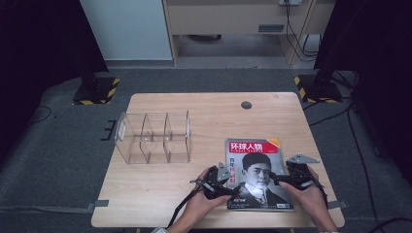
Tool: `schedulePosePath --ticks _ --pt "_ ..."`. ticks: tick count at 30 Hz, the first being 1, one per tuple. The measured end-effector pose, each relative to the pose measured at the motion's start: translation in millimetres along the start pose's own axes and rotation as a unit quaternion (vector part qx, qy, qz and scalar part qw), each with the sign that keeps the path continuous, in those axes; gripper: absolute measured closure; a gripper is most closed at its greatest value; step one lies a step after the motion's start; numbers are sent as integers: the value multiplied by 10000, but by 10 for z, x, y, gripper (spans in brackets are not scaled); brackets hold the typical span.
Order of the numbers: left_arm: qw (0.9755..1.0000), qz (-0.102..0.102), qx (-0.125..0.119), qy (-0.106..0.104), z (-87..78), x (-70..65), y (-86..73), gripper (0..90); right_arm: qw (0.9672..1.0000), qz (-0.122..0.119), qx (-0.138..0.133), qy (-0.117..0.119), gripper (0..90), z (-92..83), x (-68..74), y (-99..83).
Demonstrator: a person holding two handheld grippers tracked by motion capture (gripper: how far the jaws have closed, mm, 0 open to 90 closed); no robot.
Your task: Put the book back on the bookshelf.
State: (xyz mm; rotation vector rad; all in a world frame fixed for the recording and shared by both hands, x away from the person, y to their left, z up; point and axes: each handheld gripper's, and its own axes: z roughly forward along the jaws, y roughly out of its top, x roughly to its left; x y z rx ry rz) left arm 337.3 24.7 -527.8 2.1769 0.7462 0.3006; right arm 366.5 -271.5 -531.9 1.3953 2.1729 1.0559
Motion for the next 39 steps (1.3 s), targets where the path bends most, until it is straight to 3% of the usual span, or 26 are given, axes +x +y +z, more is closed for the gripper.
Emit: schedulePosePath --ticks 4,12,16,23,39 --pt "9999 116 81 -16 34 -58 -8 204 9999 -57 46 69 93 23 -10 -11" --pt "9999 123 114 -15 60 -72 -23 201 9998 -110 82 116 119 51 22 -16" --pt "9999 -25 113 -70 66 -51 -37 195 9998 -103 88 114 141 41 20 -18" --pt "9999 -32 119 -75 68 -50 -37 192 9999 44 -63 144 221 -22 14 8" --pt "9999 -35 124 -66 68 -50 -37 191 9978 -105 -550 347 424 -199 88 101"
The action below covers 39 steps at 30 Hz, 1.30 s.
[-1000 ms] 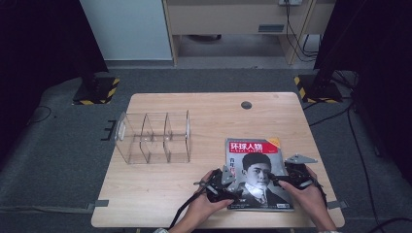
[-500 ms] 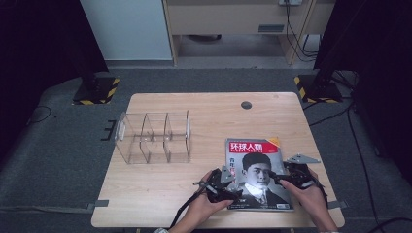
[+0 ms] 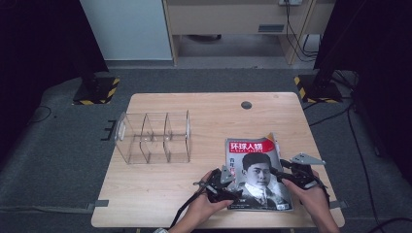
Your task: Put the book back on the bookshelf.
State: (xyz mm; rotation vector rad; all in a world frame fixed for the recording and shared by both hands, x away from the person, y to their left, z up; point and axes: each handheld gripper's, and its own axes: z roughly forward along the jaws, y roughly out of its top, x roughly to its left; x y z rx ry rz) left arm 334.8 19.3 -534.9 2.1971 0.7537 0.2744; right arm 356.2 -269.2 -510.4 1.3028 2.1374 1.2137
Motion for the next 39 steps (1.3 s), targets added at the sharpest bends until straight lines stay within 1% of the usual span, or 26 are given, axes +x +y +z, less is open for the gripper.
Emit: schedulePosePath --ticks 5,9,13,15,19,25,30,33,39 --pt "10000 -2 -1 4 1 0 0 191 9998 -95 -102 111 452 -15 40 26" --pt "10000 -1 -1 4 1 0 0 191 9998 -152 -40 139 449 6 60 17" --pt "10000 -2 -2 6 1 -1 0 190 9998 -168 16 122 409 28 59 -5" --pt "10000 -4 -1 8 1 -1 0 190 9997 -221 -1 126 407 32 60 -10" --pt "10000 -7 -1 9 2 -1 1 190 9995 -227 -80 199 424 15 70 6" --pt "10000 -6 0 11 2 -1 1 189 9995 -239 -110 185 447 1 86 25" --pt "10000 -7 0 11 2 -2 1 189 9996 -254 -73 117 459 -4 108 43" --pt "10000 -7 1 12 1 -1 1 190 9995 -296 -84 94 489 -14 110 50" --pt "10000 -8 0 12 2 -2 1 189 9997 -242 8 47 545 -43 96 43"
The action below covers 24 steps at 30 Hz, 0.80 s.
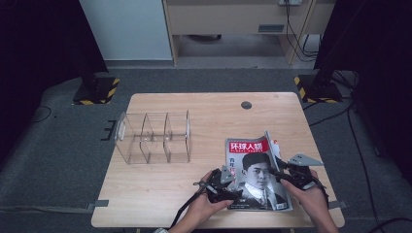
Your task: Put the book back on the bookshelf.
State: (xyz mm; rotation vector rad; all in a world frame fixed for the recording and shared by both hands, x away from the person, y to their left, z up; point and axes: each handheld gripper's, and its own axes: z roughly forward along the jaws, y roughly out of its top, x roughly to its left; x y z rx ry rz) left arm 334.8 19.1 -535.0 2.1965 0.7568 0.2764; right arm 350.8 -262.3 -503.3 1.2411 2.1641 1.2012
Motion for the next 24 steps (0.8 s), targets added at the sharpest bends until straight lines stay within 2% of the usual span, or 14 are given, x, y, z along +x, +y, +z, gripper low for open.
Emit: schedulePosePath --ticks 5,8,13,15,19,24 --pt "10000 1 -1 2 0 -1 0 190 10000 -5 33 17 619 -13 -5 -4" --pt "10000 1 0 2 0 -1 0 190 10000 18 8 74 631 -11 15 4" --pt "10000 1 -1 3 0 -1 0 190 9999 41 104 76 538 56 33 -3" --pt "10000 1 -1 3 0 -1 0 190 9997 162 169 114 488 86 25 -10" --pt "10000 2 -2 4 0 -1 0 190 9987 410 305 65 475 134 -14 -26" --pt "10000 0 -3 4 0 -1 0 190 9984 391 406 90 445 175 -17 -42"
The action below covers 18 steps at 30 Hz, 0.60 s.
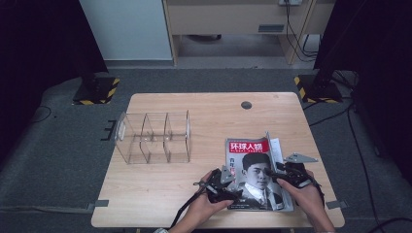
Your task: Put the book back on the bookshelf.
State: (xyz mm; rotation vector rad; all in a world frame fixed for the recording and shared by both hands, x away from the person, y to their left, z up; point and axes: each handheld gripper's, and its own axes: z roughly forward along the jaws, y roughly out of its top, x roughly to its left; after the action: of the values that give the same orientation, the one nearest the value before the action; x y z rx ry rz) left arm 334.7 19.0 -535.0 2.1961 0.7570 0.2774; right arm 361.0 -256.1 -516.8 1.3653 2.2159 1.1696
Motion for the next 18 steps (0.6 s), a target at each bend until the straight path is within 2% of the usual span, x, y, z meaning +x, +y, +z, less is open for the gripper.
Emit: schedulePosePath --ticks 4,12,15,18 --pt "10000 1 0 2 0 -1 0 190 10000 -34 2 93 408 28 -5 -1" --pt "10000 4 -2 7 0 -2 0 191 9995 80 70 301 313 42 -12 46" --pt "10000 6 -2 8 0 -3 0 191 9995 2 112 310 294 38 -4 63" --pt "10000 6 -3 9 0 -3 0 192 9991 63 143 388 285 15 -3 76"
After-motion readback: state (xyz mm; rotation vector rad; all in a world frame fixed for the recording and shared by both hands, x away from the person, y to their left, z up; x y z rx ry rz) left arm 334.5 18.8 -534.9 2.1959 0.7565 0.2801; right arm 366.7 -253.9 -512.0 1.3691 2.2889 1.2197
